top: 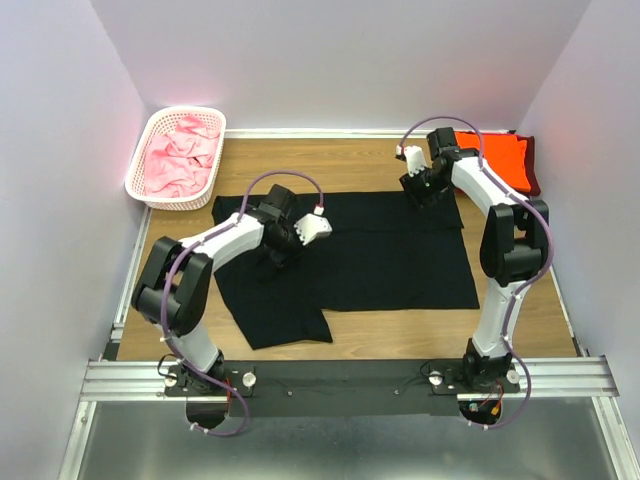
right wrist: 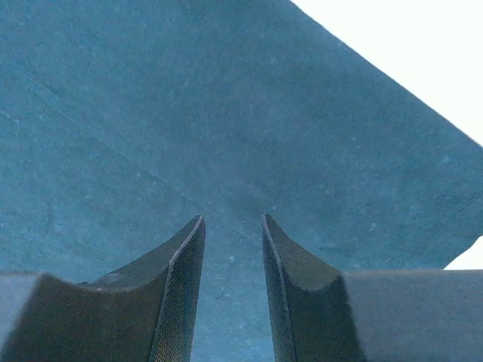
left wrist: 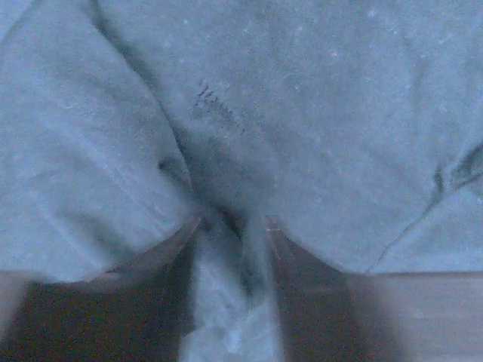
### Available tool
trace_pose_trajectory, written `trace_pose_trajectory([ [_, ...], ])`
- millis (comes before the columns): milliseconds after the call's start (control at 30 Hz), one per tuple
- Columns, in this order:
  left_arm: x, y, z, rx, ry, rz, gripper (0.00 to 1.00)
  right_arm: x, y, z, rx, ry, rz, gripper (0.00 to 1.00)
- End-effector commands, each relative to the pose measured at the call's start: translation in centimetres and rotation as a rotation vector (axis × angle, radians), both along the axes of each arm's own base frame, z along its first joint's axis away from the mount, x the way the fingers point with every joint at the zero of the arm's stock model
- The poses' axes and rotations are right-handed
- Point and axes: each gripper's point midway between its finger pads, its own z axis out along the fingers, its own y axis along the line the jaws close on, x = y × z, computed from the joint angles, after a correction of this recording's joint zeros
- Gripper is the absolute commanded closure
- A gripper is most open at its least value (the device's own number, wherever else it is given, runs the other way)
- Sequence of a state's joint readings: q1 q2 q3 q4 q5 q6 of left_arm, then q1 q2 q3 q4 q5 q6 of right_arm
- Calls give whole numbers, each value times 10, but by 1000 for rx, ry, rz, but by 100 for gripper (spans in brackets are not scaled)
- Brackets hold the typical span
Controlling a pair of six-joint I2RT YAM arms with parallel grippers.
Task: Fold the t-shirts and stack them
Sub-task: Fold the tshirt
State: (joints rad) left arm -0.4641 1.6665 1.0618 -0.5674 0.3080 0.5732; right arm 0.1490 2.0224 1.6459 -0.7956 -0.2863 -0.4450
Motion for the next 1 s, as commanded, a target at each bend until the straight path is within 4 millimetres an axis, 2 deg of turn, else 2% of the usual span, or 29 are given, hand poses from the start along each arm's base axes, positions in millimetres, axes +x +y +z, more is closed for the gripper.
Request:
trace_pose_trajectory([
  [0,12,3,-9,49,-5,24,72,-10,-2,5,1,9,6,57],
  [33,14,4,-10,58,-9,19,83,-10,-1,4,1,11,7,57],
  [133,26,4,0,55,-37,-1,100,-12,-1,-1,-2,24,8,57],
  [167,35,6,9,49,-51,-6,100,-13,-1,-2,-2,27,8,57],
  [233,43,10,10,49,-37,-17,100,-14,-1,-4,0,33,10,57],
  [267,56,10,21,34,-60,-17,100,-14,-1,-5,0,35,10,57],
  [300,61,22,14,47,-34,-12,100,-14,-1,-6,4,39,10,57],
  [367,79,29,21,31,-38,-5,100,-15,0,-7,5,42,12,57],
  [400,88,44,12,39,-15,10,100,-16,0,-8,4,45,12,57],
  [433,95,49,11,31,-10,25,87,-16,0,-9,3,47,13,57],
  [467,111,54,18,14,-36,48,77,-17,0,-9,4,49,14,57],
  [500,121,70,10,18,-21,90,63,-18,0,-10,3,53,15,57],
  [533,135,74,19,10,-48,106,57,-18,0,-10,4,52,15,57],
  [567,136,80,15,9,-33,122,55,-18,0,-10,4,52,15,57],
  [600,145,87,24,0,-55,141,53,-20,-1,-11,3,56,15,57],
  [733,148,87,54,-35,-116,144,53,-23,-1,-11,3,58,18,57],
  [767,145,85,68,-58,-140,142,53,-23,-1,-11,4,59,19,57],
  [833,136,76,79,-103,-147,120,53,-24,0,-12,7,62,20,57],
  [967,112,63,90,-126,-170,67,56,-26,1,-13,15,69,19,58],
])
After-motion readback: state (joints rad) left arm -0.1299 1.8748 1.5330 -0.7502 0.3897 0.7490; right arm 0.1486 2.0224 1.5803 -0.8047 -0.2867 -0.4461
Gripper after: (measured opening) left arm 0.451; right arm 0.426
